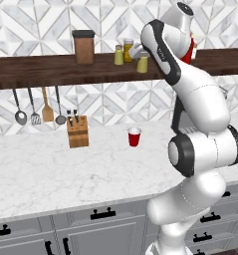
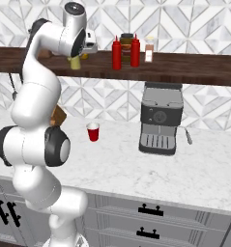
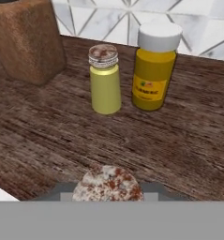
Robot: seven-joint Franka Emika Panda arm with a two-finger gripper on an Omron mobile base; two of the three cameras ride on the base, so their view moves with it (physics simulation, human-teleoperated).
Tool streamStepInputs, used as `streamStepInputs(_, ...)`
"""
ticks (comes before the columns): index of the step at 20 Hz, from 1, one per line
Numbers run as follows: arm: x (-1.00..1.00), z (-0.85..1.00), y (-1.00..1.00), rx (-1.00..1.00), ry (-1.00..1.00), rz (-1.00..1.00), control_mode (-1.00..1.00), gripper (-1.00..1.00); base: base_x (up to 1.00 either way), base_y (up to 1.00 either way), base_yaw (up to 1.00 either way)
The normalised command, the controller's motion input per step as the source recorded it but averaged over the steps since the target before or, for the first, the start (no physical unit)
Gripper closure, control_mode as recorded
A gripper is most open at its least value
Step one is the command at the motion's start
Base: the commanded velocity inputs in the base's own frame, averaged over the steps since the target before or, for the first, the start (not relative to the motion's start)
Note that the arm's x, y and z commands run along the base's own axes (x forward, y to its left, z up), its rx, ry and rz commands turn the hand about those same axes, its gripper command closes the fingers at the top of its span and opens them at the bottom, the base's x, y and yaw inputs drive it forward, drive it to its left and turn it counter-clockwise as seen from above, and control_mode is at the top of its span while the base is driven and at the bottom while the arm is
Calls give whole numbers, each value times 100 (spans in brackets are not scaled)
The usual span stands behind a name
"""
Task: Put the shaker and condiment bottle from the counter next to their counterparts in the cabinet.
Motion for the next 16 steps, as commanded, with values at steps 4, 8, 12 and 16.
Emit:
streamStepInputs(4,0,-5,0,-1,-3,0,-100,100,0,0,0)
streamStepInputs(8,37,6,0,-4,-7,0,-100,100,0,0,0)
streamStepInputs(12,44,2,0,0,-1,0,-100,100,0,0,0)
streamStepInputs(16,11,0,0,0,0,0,-100,100,0,0,0)
